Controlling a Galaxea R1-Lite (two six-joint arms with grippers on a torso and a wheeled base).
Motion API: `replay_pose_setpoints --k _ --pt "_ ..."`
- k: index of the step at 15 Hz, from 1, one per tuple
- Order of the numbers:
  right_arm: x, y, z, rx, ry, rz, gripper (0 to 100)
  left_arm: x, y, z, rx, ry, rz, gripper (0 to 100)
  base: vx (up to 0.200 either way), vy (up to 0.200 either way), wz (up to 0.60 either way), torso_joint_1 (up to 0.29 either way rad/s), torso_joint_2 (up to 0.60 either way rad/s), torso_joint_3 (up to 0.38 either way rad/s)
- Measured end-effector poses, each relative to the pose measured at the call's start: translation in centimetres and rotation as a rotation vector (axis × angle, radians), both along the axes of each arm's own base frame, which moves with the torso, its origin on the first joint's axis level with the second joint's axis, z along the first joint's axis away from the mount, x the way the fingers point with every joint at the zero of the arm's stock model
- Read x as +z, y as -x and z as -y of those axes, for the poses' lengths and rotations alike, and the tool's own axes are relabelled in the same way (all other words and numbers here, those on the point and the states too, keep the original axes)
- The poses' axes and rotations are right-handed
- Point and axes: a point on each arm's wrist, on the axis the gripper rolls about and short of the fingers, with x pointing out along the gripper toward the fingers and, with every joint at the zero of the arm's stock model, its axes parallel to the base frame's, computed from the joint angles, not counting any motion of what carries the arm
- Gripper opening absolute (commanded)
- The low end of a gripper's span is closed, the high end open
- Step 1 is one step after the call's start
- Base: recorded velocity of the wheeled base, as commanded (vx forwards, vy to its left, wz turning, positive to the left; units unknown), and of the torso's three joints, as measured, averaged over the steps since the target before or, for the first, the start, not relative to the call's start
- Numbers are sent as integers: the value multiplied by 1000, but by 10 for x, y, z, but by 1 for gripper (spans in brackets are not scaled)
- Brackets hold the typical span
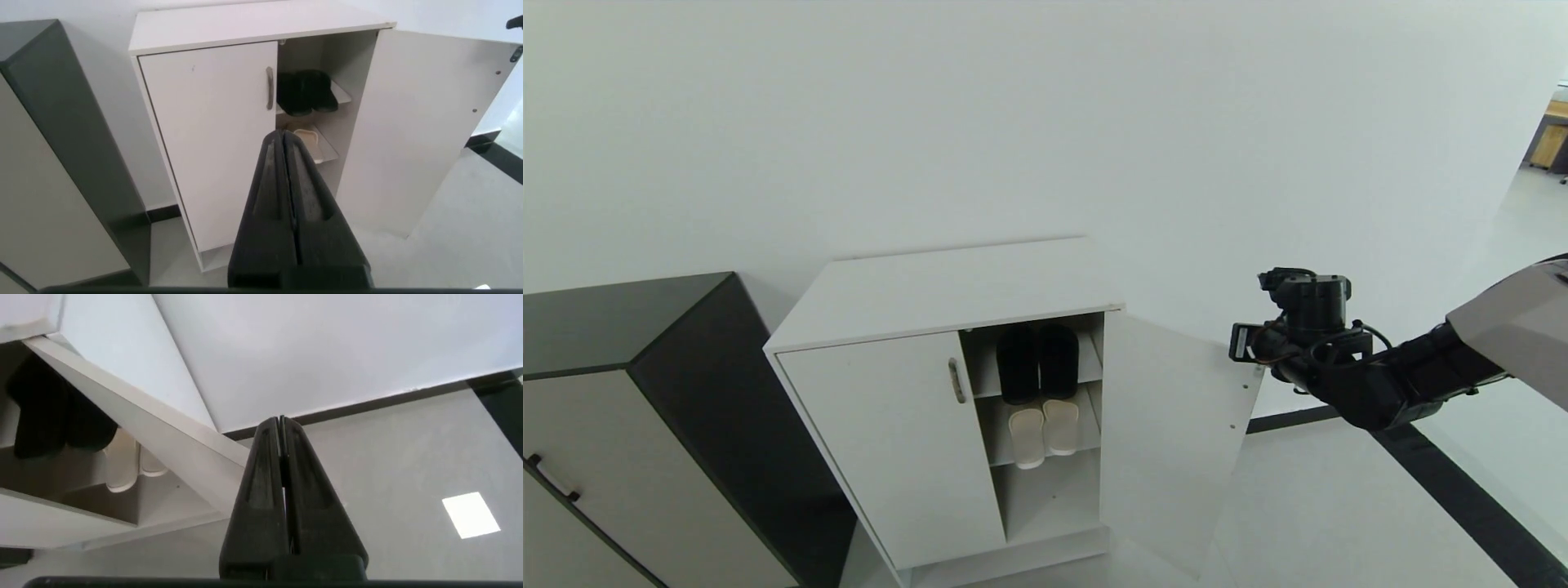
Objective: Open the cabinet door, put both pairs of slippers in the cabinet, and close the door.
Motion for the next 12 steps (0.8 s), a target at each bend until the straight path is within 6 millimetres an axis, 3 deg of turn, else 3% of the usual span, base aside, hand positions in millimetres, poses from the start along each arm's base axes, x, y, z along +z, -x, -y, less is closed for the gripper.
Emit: replay_pose_setpoints --k 12 --pt "-18 -9 -1 -9 16 -33 0 0 0 0 0 0 0 0 0 0 0 0 0 0"
